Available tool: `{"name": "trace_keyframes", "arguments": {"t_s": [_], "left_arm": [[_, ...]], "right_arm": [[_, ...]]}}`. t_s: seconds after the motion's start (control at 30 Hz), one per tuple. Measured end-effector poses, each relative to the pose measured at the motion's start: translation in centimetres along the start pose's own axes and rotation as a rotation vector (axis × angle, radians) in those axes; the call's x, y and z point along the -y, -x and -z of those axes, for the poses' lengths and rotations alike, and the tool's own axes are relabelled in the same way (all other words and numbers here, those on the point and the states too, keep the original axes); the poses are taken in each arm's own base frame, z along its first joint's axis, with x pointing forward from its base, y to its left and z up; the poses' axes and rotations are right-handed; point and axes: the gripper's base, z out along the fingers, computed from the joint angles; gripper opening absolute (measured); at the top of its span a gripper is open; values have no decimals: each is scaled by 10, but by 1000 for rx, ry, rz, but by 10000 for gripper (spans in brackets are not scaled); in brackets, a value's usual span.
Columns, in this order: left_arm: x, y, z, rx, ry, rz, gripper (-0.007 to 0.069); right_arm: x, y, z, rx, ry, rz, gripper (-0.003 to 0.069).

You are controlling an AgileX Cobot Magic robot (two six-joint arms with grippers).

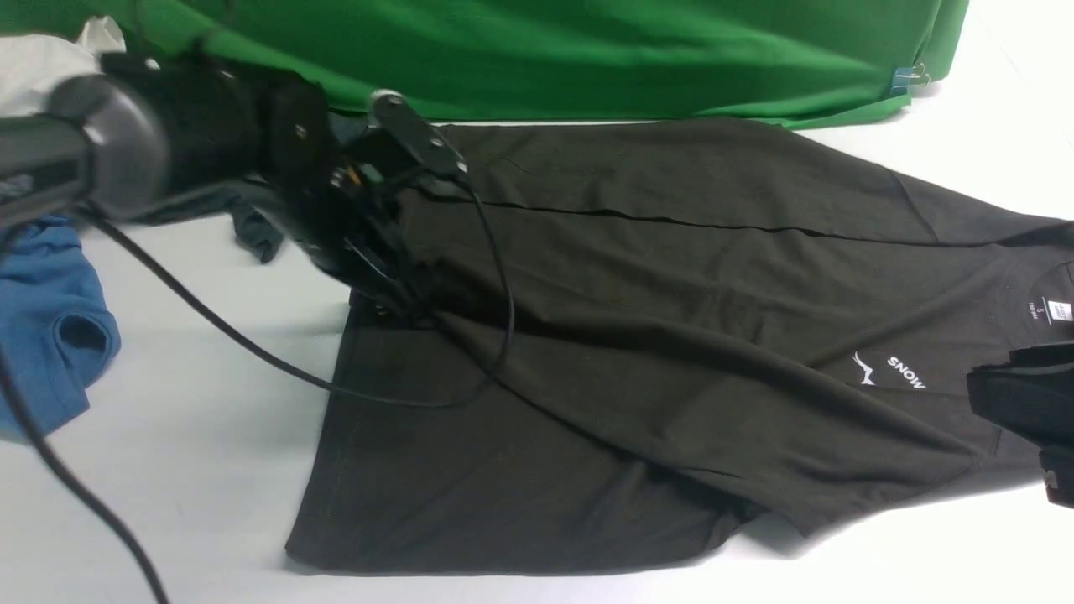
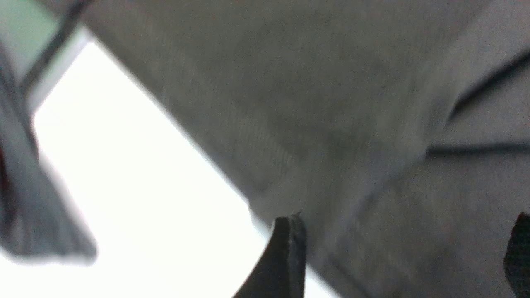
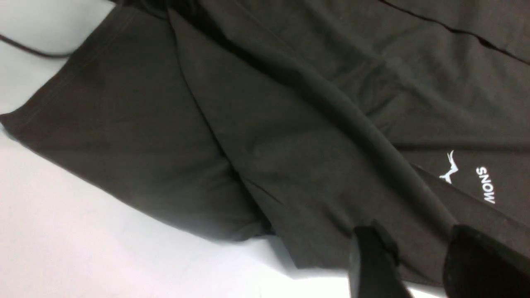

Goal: Fold a long-sleeved shirt on a white desktop.
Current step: 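Fold the left side of the black T-shirt inward over its body, then grab the top left corner of the dark shirt with the left gripper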

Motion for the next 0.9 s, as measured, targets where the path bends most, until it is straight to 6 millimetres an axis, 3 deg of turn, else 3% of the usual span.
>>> {"name": "trace_keyframes", "arguments": {"t_s": [0.03, 0.13, 0.27, 0.5, 0.6, 0.63, 0.73, 0.8, 0.9], "left_arm": [[-1, -1, 1, -1, 1, 12, 683], [-27, -14, 12, 28, 7, 317, 693], [-50, -22, 18, 94, -55, 572, 692], [-81, 0, 27, 323, -215, 788, 692], [-97, 21, 20, 373, -258, 803, 694], [-98, 22, 19, 372, -263, 803, 694], [-108, 33, 5, 362, -290, 811, 694], [-118, 39, -18, 332, -291, 827, 692], [-124, 40, -34, 308, -270, 840, 689]], "right_arm": [[0, 0, 0, 0, 0, 0, 241], [0, 0, 0, 1, 0, 0, 241], [0, 0, -1, 0, 0, 0, 241], [1, -1, -16, -135, -1, -72, 241], [1, 16, -22, -178, -1, -85, 241], [1, 16, -22, -178, -1, -85, 241], [0, 40, -21, -142, 1, -84, 241], [-3, 68, -19, -90, 26, -102, 241], [-6, 85, -17, -50, 61, -129, 241]]}}
